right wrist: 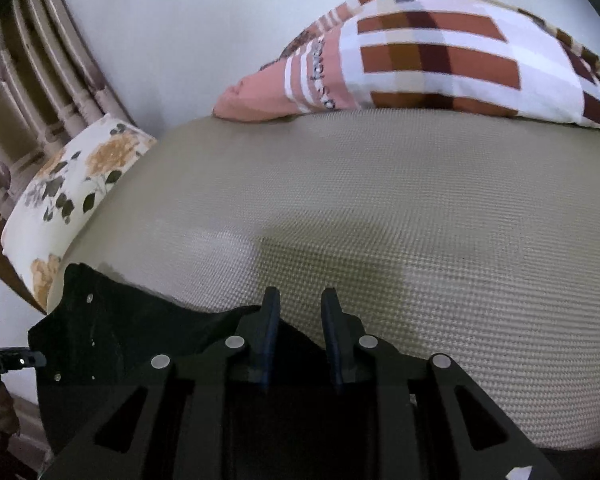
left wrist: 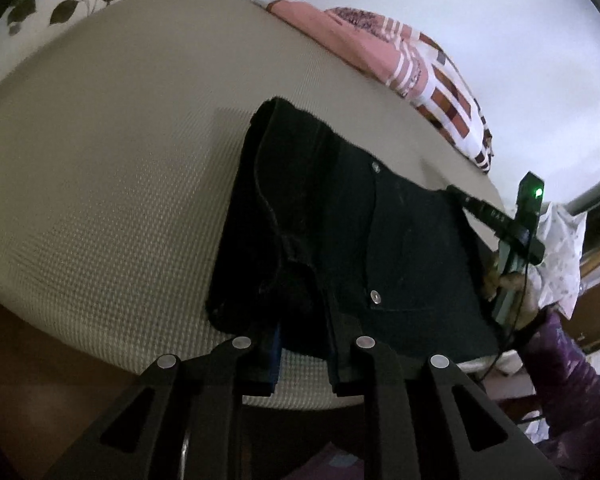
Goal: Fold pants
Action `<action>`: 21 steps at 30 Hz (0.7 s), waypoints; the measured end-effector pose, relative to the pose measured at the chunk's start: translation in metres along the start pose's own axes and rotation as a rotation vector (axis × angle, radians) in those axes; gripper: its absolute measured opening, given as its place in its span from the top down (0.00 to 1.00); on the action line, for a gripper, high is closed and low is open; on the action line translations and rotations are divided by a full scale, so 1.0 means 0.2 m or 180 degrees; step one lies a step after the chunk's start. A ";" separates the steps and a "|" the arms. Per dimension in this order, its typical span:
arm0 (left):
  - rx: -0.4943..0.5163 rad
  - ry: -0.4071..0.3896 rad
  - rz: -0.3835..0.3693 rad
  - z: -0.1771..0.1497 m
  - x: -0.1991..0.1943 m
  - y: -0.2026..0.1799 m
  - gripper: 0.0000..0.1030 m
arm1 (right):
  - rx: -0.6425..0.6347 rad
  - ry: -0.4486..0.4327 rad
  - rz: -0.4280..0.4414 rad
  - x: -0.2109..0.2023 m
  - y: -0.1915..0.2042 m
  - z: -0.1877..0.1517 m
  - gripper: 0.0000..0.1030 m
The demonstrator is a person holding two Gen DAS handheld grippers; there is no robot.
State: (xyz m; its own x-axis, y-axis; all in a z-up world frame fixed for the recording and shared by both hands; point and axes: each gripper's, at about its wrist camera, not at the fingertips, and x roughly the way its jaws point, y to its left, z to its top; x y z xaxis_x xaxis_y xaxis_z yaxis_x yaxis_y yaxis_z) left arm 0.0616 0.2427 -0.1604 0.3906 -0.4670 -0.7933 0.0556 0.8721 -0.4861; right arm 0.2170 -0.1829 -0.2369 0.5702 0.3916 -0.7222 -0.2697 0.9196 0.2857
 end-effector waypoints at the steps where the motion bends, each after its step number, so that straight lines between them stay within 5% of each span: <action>1: -0.0022 0.0006 -0.0020 0.00 0.00 0.01 0.81 | -0.0028 -0.0037 -0.0061 -0.02 0.02 0.00 0.80; 3: -0.0119 0.0032 -0.0108 0.01 0.00 0.03 0.78 | 0.0004 -0.0132 0.0069 -0.09 0.08 0.01 0.80; 5: -0.0231 0.0075 -0.0205 0.01 0.01 0.06 0.76 | -0.0017 -0.0130 0.0501 -0.15 0.23 0.02 0.79; 10: -0.0611 0.0124 -0.0465 0.04 0.01 0.14 0.65 | -0.0346 0.0320 0.1498 -0.16 0.68 -0.10 0.65; 13: -0.0603 0.0108 -0.0395 0.06 0.02 0.14 0.66 | -0.0876 0.0523 0.1568 -0.15 0.96 -0.25 0.51; 18: -0.0338 0.0097 -0.0139 0.08 0.03 0.06 0.78 | -0.1512 0.0561 0.1440 -0.13 1.24 -0.46 0.50; 19: -0.0327 0.0083 -0.0141 0.10 0.03 0.06 0.81 | -0.1582 0.0581 0.1352 -0.11 1.27 -0.48 0.53; 21: -0.0267 0.0024 -0.0184 0.15 0.00 0.03 0.86 | -0.1699 0.0634 0.1068 -0.03 1.31 -0.52 0.80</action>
State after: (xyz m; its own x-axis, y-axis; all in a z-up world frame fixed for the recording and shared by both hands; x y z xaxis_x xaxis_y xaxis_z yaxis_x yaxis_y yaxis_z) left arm 0.0902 0.2528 -0.1525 0.3821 -0.5176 -0.7656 0.0006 0.8286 -0.5599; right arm 0.0629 0.0527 -0.2226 0.2475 0.5936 -0.7658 -0.7846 0.5865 0.2010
